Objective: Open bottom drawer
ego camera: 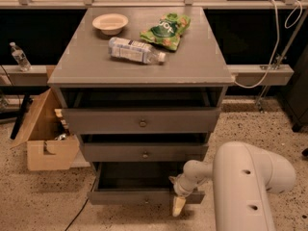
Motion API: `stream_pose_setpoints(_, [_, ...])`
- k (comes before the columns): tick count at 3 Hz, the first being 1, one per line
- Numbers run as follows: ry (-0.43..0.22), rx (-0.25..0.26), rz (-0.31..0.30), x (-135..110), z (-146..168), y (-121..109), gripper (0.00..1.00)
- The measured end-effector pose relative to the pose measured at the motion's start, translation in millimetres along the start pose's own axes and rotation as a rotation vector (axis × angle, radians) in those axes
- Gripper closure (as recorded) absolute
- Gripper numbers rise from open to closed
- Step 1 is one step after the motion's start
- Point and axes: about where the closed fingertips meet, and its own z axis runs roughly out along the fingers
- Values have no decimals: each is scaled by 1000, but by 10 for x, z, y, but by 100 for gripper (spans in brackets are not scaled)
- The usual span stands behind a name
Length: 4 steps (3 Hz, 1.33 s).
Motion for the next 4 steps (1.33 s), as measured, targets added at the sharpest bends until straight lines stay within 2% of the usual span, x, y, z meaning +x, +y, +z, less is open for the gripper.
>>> stream_pose_setpoints(1, [8, -47, 19, 62, 127, 111, 0])
stream_pose_setpoints(2, [25, -69, 34, 93, 150, 241, 19])
stream_pose_setpoints(4, [53, -77, 60, 105, 36, 547, 65])
